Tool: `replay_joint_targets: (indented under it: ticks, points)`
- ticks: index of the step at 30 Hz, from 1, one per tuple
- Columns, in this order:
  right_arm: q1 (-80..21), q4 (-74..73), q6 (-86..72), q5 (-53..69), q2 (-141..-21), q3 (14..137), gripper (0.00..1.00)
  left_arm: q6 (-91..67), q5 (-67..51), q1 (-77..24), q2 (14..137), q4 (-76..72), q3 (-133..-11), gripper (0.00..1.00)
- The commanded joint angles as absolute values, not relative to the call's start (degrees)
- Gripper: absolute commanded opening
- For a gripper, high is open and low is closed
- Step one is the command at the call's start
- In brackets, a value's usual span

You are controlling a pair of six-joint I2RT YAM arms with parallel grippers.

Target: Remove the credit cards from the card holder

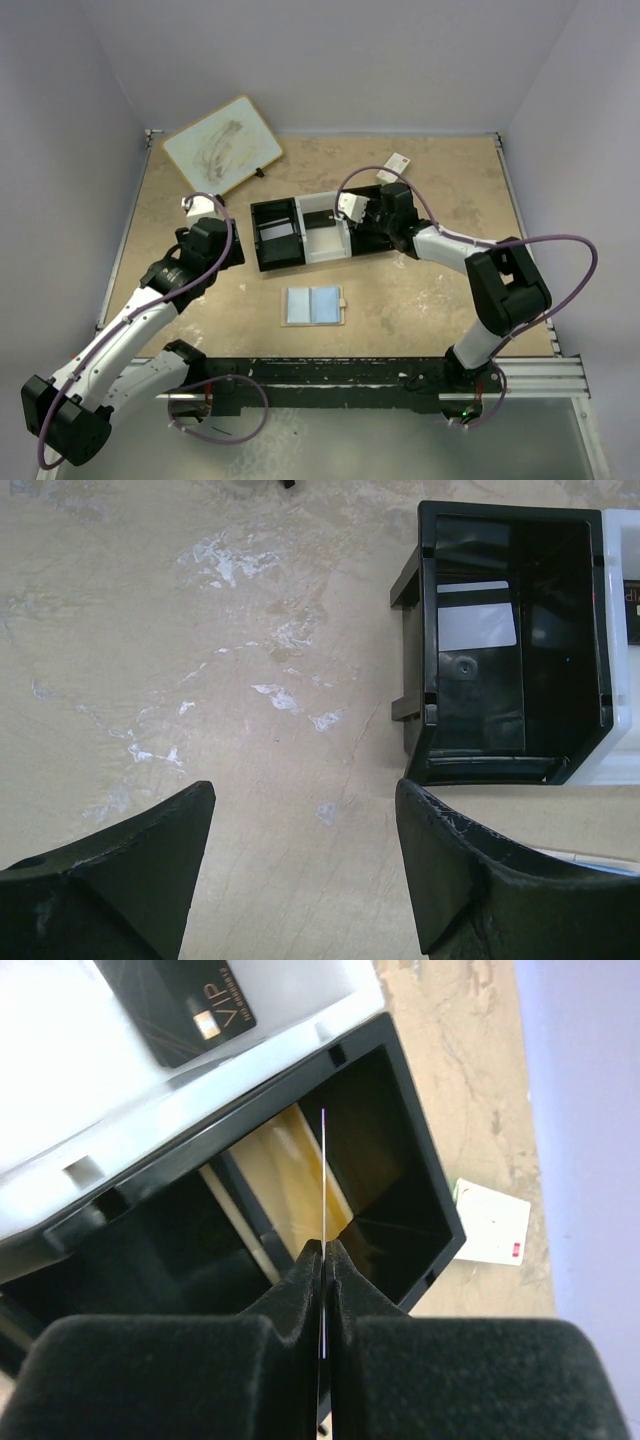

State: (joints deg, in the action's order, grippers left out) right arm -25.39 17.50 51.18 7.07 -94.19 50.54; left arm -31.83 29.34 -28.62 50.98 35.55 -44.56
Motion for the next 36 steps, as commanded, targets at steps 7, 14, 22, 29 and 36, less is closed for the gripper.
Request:
replay_joint_targets:
  ticks: [7,14,22,29,36]
  points:
    - [-25.14,20.61,58.85,7.83,-100.58,57.94,0.00,-30.59,31.11,-28.39,50.24,34.29,-45.50,0.71]
    - [-25.20,21.24,61.14,6.71,-104.18,57.84,0.01,-30.44,30.76,-28.39,50.44,34.27,-45.53,0.72]
    - [-25.22,13.62,60.07,6.89,-105.36,60.87,0.10,-30.08,30.12,-28.39,51.57,34.36,-45.62,0.72]
    - [-25.14,7.98,58.00,8.48,-100.96,61.34,0.23,-29.91,29.84,-28.39,52.03,34.40,-45.70,0.72]
    - [-25.14,11.70,47.31,7.15,-96.49,60.57,0.46,-29.91,29.71,-28.39,52.17,34.37,-45.70,0.72]
